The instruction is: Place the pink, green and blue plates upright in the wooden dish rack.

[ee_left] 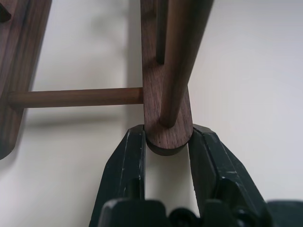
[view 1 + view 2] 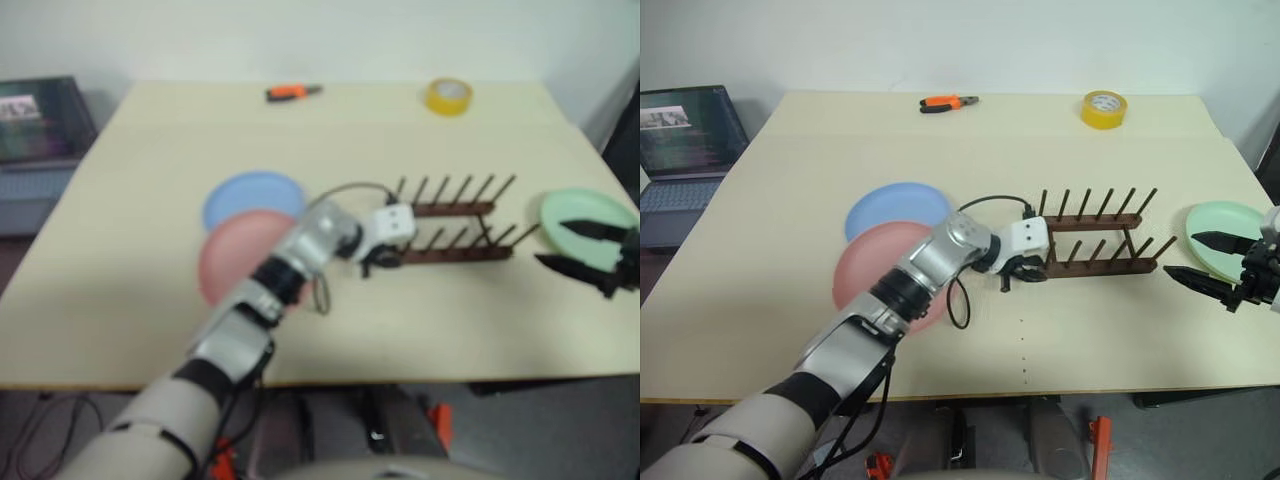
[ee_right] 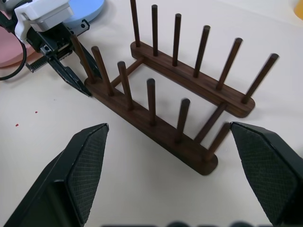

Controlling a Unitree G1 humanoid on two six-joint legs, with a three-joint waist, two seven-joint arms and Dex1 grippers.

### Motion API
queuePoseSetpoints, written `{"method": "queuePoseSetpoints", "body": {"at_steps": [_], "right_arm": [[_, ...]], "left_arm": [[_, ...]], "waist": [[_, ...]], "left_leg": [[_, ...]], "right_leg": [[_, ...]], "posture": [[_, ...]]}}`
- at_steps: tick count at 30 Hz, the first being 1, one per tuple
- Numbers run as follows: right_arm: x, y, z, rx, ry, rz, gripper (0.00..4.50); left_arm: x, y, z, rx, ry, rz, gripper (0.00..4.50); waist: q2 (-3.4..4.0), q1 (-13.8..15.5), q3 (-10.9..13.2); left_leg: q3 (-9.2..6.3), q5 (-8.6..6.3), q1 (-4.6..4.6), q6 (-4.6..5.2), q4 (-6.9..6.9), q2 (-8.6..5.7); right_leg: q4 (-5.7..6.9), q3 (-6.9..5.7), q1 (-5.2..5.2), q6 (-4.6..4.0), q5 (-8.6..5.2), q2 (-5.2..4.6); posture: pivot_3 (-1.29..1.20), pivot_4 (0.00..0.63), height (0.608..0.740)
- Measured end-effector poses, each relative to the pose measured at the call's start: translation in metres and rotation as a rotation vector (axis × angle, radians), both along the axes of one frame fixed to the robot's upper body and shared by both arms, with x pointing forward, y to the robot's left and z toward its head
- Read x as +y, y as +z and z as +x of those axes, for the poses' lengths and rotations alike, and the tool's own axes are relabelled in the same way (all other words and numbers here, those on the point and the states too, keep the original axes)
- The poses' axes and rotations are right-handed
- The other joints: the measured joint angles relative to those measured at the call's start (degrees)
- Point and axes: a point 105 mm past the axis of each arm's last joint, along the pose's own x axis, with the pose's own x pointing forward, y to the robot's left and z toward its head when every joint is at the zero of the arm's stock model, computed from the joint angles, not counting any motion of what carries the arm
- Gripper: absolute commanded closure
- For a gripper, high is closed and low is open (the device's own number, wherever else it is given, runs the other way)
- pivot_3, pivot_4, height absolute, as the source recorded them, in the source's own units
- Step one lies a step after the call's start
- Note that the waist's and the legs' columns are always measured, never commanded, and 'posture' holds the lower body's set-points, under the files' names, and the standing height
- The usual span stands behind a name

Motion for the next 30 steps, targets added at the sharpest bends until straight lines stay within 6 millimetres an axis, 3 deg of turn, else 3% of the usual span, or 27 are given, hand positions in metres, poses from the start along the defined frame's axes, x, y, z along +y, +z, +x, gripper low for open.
{"method": "queuePoseSetpoints", "body": {"at_steps": [6, 22, 30], "right_arm": [[0.002, -0.002, 0.001, 0.000, 0.005, 0.005, 0.00], [0.005, -0.007, 0.004, 0.014, 0.010, 0.007, 0.00], [0.006, -0.007, 0.004, 0.016, 0.011, 0.007, 0.00]], "left_arm": [[0.012, 0.003, -0.001, 0.001, -0.027, 0.014, 3.49], [0.002, -0.003, -0.002, -0.008, -0.003, 0.011, 3.49], [0.006, -0.002, 0.004, -0.036, 0.033, 0.023, 0.77]], "waist": [[0.01, 0.1, 0.0], [0.00, 0.1, 0.0], [0.01, 0.0, 0.0]], "left_leg": [[0.01, 0.00, -0.01, 0.00, 0.01, 0.00], [0.00, 0.00, 0.00, 0.00, 0.02, 0.00], [0.01, 0.00, 0.02, 0.00, 0.02, 0.01]], "right_leg": [[0.00, 0.01, 0.00, 0.00, 0.00, -0.01], [0.02, 0.01, 0.01, 0.00, 0.00, 0.00], [0.03, 0.01, 0.01, 0.01, 0.00, 0.01]], "posture": [[0.00, 0.150, 0.740], [0.00, 0.150, 0.740], [0.00, 0.150, 0.740]]}}
